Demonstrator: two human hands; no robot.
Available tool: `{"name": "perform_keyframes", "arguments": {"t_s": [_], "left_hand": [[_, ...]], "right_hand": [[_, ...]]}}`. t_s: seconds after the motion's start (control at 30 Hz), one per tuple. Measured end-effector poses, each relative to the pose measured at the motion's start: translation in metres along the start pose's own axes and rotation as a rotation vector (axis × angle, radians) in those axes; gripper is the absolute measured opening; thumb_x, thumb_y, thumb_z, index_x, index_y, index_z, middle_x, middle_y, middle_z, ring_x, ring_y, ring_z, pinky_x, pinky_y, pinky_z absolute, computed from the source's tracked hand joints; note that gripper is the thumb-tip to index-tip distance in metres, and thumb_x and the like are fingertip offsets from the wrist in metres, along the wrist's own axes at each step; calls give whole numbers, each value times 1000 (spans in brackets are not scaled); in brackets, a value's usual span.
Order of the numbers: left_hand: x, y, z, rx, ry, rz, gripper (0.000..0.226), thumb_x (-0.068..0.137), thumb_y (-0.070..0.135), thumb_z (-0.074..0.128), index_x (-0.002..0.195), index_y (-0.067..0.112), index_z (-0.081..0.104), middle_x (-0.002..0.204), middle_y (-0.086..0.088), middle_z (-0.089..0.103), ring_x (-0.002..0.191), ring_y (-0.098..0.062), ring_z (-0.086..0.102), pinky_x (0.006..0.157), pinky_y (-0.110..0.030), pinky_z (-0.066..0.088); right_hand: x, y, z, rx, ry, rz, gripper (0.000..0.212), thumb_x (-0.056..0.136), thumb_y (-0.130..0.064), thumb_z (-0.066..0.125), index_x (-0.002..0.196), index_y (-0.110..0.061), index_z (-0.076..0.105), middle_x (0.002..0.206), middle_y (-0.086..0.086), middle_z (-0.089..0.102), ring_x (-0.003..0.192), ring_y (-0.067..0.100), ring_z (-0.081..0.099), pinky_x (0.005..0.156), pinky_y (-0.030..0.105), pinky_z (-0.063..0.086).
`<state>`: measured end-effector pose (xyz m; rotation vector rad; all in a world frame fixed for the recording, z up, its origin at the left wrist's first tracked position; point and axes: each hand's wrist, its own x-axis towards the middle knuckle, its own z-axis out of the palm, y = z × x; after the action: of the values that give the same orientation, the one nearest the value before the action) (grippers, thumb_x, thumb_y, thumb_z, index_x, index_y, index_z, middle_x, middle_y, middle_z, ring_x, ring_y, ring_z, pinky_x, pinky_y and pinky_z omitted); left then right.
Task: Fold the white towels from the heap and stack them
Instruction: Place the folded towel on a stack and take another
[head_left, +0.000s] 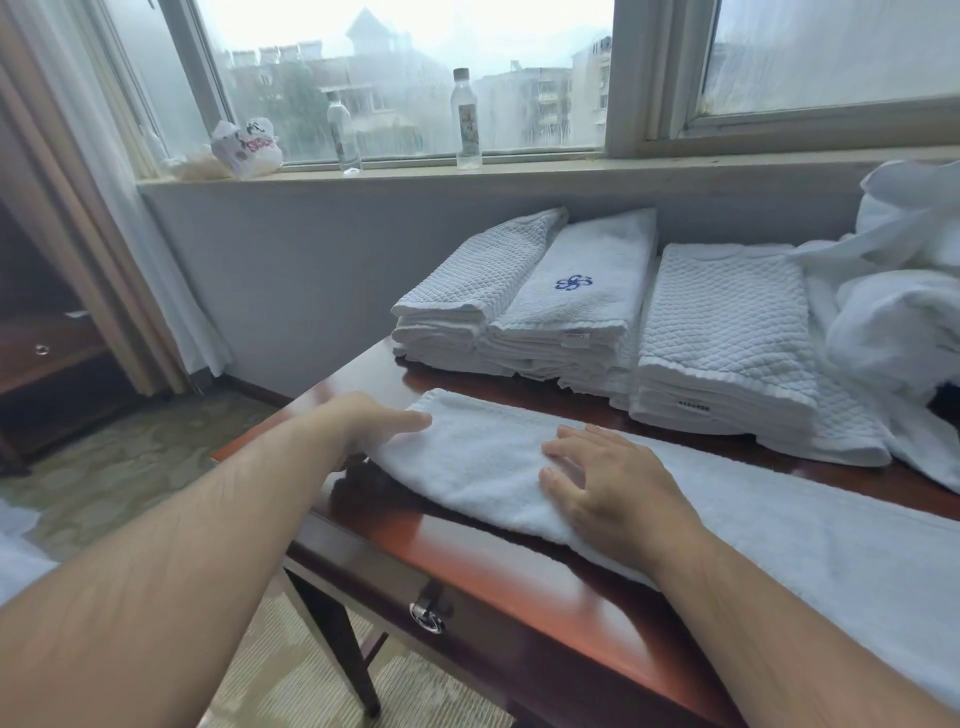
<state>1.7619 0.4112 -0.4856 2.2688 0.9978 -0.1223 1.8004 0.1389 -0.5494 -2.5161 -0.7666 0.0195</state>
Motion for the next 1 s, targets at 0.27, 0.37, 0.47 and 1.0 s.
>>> {"name": "perform_keyframes", "arguments": {"t_s": [0.27,0.37,0.47,1.0], "left_hand": [[-20,-24,17,-841,-293,125,32,79,26,81,106,10,74,98,-2,78,76,-13,73,59,-21,51],[-32,-30,32,-956,-292,268,27,86,12,73,111,3,72,106,-13,76,86,-21,75,66,-26,60],[-38,-33,43,-890,-138,368,17,88,4,71,106,2,72,100,-15,76,91,-30,74,83,-38,60],[-55,2,67,-912,43,673,31,99,7,60,122,24,72,117,14,73,117,0,63,100,-18,46]], "right_hand": [[0,-1,-2,8,9,2,49,99,-55,42,143,-38,51,159,-19,37,151,5,21,124,33,15],[0,-1,-2,6,9,6,48,99,-55,42,143,-38,52,158,-19,37,150,5,22,123,32,16],[-1,-2,-2,0,8,8,47,99,-55,43,142,-38,53,158,-20,38,150,5,23,123,32,17],[-4,-3,-8,205,355,-10,27,99,-40,52,91,-27,75,101,-16,67,107,10,55,94,30,40]]}}
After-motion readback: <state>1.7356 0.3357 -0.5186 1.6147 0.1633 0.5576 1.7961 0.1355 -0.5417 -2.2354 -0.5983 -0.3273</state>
